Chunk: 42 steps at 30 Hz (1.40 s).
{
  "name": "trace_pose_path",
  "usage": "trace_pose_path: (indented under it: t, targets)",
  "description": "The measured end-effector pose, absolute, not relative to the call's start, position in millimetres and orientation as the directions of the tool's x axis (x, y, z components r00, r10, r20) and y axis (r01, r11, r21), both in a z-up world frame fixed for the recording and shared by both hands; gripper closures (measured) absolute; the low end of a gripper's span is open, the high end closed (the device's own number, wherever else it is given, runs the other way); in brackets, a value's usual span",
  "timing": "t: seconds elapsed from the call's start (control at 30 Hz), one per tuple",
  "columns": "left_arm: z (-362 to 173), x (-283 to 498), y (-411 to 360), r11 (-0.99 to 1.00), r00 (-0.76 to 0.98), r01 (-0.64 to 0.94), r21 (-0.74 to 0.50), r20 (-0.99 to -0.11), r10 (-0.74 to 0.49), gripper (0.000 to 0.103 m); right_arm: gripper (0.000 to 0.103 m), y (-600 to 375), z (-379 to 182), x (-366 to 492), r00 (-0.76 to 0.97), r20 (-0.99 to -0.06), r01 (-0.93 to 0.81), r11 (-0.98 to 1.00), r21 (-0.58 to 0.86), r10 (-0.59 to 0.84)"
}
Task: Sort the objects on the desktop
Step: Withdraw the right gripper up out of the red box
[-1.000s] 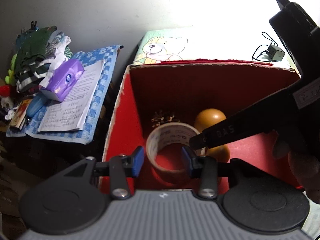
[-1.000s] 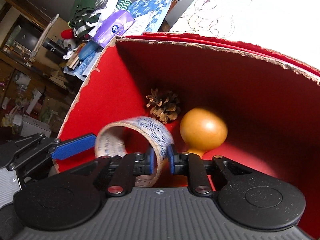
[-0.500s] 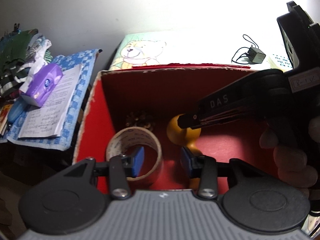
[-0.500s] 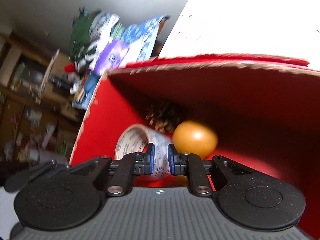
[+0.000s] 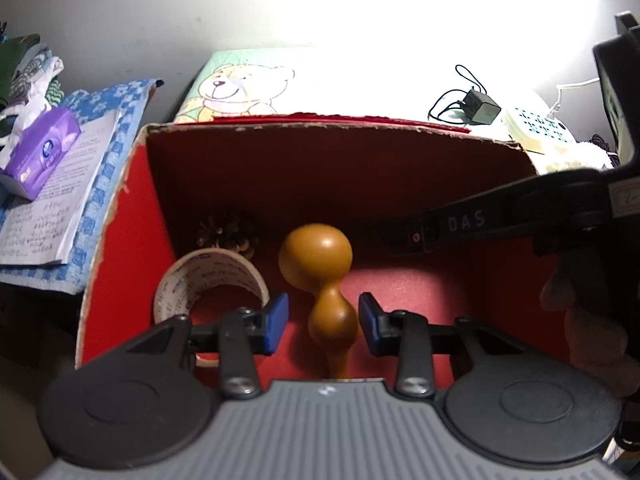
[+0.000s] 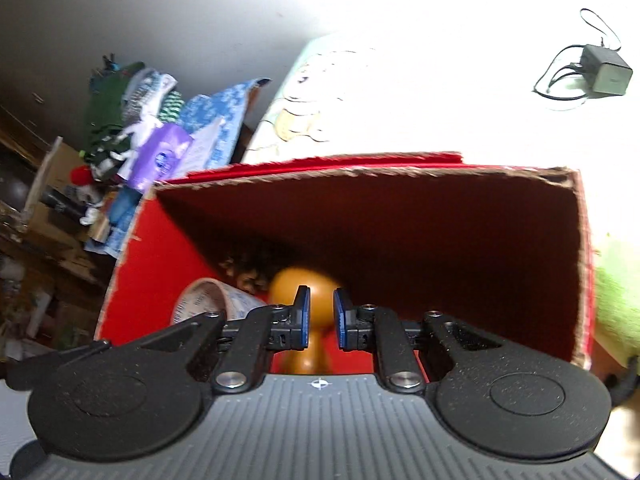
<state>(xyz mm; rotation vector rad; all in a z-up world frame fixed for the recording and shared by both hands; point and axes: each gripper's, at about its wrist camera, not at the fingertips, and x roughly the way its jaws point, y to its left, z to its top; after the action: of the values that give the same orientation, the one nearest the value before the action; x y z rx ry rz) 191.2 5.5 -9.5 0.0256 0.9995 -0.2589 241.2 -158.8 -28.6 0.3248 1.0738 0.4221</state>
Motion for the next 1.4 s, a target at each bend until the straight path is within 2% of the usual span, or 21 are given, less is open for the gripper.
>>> trace_pose_path:
  t: [0.13,0.23,0.6,1.0,1.4]
  targets:
    - [-9,194,-1,0.961,0.517,0.256,-0.109,-0.824,-0.231,0.065,0.088,-161,-37,243,0.395,-0.809,-0.14,0.899,0.415,0.435]
    - [-15,200,-5,0.959,0.501,0.259,-0.118,-0.832,-0.238,0.065,0.087,-168,-37,242,0.415,-0.801,-0.109,0.898,0.427,0.431]
    - [-35,212,-20,0.97,0.448,0.241,-0.027,-0.883,-0.136,0.065,0.087,-164,-34,237,0.437,-0.804,-0.094,0.91,0.405,0.403]
    - [-42,212,-23,0.97,0.459,0.216,0.107,-0.889,-0.004,0.065,0.087,-164,-35,238,0.441,-0.809,-0.083,0.916,0.393,0.388]
    - [-38,210,-14,0.972,0.459,0.212,0.097,-0.888,-0.012,0.064,0.087,-164,-35,239,0.444,-0.817,-0.078,0.924,0.375,0.369]
